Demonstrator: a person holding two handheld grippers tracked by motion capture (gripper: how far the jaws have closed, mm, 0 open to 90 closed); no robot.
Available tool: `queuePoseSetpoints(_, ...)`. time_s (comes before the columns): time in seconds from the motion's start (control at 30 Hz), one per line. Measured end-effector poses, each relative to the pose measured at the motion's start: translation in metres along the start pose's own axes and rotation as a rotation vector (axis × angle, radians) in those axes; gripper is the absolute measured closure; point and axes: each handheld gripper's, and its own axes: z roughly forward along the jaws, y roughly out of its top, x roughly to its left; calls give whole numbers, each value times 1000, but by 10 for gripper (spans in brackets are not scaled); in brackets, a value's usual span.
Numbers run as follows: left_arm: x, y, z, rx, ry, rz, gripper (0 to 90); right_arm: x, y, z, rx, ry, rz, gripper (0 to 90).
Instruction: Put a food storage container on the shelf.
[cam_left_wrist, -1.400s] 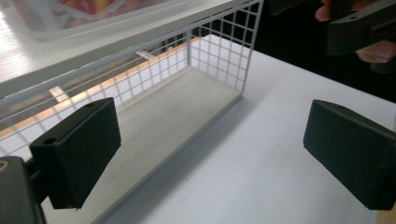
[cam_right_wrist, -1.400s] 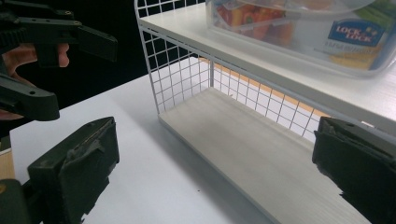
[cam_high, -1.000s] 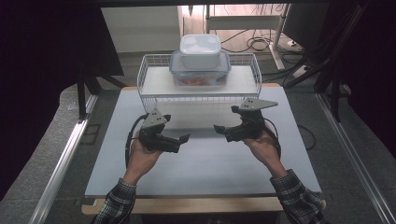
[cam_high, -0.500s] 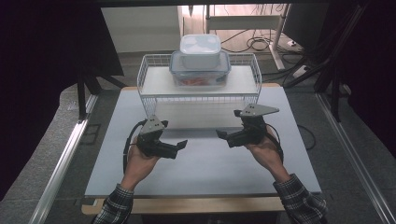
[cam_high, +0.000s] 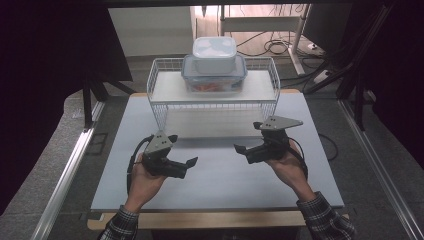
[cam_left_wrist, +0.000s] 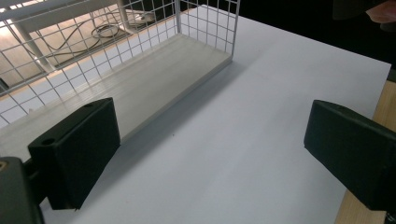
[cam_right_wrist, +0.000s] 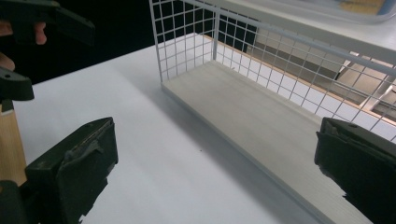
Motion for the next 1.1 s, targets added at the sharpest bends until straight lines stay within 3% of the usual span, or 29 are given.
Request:
queuePoseSetpoints(0.23, -1, -10, -4, 8, 22, 0, 34, 3, -6, -2, 16, -8, -1, 0)
queuePoseSetpoints(1.1, 0, -49, -7, 20, 29, -60, 33, -1, -43, -21, 47, -33, 63, 0)
